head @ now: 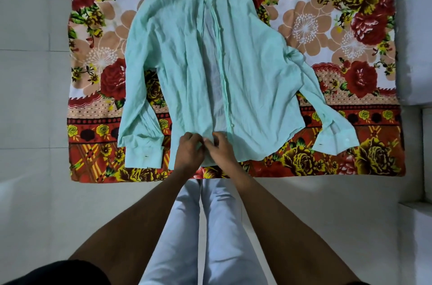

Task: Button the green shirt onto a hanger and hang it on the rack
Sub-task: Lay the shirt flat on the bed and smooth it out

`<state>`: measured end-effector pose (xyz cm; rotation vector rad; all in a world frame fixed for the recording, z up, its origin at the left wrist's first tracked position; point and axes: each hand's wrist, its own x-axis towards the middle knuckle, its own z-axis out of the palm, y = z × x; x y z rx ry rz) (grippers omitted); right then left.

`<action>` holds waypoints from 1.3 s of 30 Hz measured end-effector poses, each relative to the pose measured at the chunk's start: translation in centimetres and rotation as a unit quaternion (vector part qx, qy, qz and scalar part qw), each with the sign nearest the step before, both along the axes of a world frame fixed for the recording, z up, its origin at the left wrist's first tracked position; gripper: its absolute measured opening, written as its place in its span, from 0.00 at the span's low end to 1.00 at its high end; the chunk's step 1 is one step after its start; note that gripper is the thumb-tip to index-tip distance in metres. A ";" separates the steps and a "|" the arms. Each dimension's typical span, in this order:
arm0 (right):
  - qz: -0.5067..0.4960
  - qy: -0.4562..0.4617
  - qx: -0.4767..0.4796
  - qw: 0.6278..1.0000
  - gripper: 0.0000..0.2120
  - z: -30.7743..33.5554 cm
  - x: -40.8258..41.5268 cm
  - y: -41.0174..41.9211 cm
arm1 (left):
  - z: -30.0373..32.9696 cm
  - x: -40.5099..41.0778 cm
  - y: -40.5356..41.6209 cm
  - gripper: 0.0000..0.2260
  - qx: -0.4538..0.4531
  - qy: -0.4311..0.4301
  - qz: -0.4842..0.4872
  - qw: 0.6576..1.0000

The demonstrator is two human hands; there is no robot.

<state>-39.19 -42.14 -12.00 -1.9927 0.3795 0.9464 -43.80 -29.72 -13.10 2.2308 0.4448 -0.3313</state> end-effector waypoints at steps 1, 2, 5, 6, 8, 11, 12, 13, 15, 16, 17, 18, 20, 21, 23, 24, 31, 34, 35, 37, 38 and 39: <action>-0.036 0.023 0.008 0.999 0.18 -0.2 0.0 0.2 | 0.0 -0.4 0.0 0.08 -0.023 -0.016 -0.012 1.000; -0.058 0.034 0.010 0.998 0.15 -0.4 0.0 0.3 | 0.1 -0.8 0.1 0.10 -0.041 -0.027 -0.012 0.999; -0.080 0.052 0.023 0.995 0.12 -0.7 0.0 0.6 | 0.0 -1.6 0.8 0.16 -0.068 -0.020 0.078 0.994; -0.090 0.068 0.039 0.993 0.11 -0.3 0.0 0.7 | 0.3 -1.7 1.0 0.20 -0.072 -0.006 0.116 0.991; -0.101 0.100 0.070 0.987 0.11 0.4 0.1 0.5 | 0.9 -1.1 0.8 0.25 -0.122 0.046 0.158 0.979; -0.111 0.135 0.108 0.979 0.12 1.1 0.3 0.6 | 1.9 0.4 0.6 0.27 -0.244 0.145 0.237 0.929; -0.129 0.146 0.123 0.973 0.12 1.1 0.3 0.8 | 1.9 0.7 0.7 0.29 -0.251 0.160 0.267 0.916; -0.156 0.159 0.141 0.965 0.11 1.2 0.4 1.2 | 1.6 0.8 1.1 0.30 -0.238 0.163 0.296 0.911; -0.223 0.189 0.185 0.938 0.10 1.4 0.3 1.6 | 0.8 0.8 2.0 0.30 -0.226 0.173 0.342 0.896; -0.250 0.202 0.203 0.925 0.09 1.6 0.3 1.7 | 0.9 1.0 2.4 0.26 -0.251 0.183 0.360 0.880; -0.272 0.211 0.218 0.913 0.10 1.7 0.1 1.8 | 0.9 1.0 2.7 0.20 -0.285 0.192 0.368 0.864; -0.282 0.217 0.223 0.908 0.10 1.8 0.0 1.8 | 1.0 1.1 3.0 0.13 -0.313 0.196 0.367 0.854; -0.277 0.225 0.207 0.911 0.09 1.6 -0.4 1.6 | 1.3 1.0 3.2 0.03 -0.342 0.201 0.349 0.849; -0.265 0.224 0.176 0.921 0.09 1.4 -0.5 1.7 | 1.3 1.0 3.2 0.01 -0.350 0.199 0.342 0.849; -0.209 0.197 0.078 0.955 0.09 1.1 -0.5 1.7 | 1.4 1.0 3.0 0.02 -0.354 0.199 0.344 0.846; -0.174 0.168 0.036 0.970 0.10 1.2 -0.5 1.7 | 1.7 1.2 3.0 0.03 -0.356 0.194 0.353 0.843; 0.132 -0.256 -0.019 0.957 0.35 2.3 -1.0 0.1 | 3.9 2.8 1.7 0.05 -0.352 0.089 0.296 0.884; 0.211 -0.194 -0.010 0.958 0.41 2.7 -1.0 0.9 | 4.3 2.9 1.6 0.08 -0.365 0.104 0.263 0.887; 0.173 -0.197 -0.013 0.965 0.35 2.6 -0.9 1.0 | 4.3 2.8 1.6 0.10 -0.378 0.111 0.255 0.883; 0.070 -0.210 -0.001 0.975 0.19 2.6 -0.2 1.0 | 4.4 2.8 1.7 0.13 -0.388 0.109 0.248 0.881; 0.036 -0.201 0.012 0.979 0.13 2.6 0.3 1.3 | 4.5 2.8 1.9 0.14 -0.369 0.096 0.245 0.892; 0.014 -0.187 0.023 0.982 0.10 2.6 0.5 1.6 | 4.3 2.7 2.2 0.16 -0.327 0.081 0.235 0.912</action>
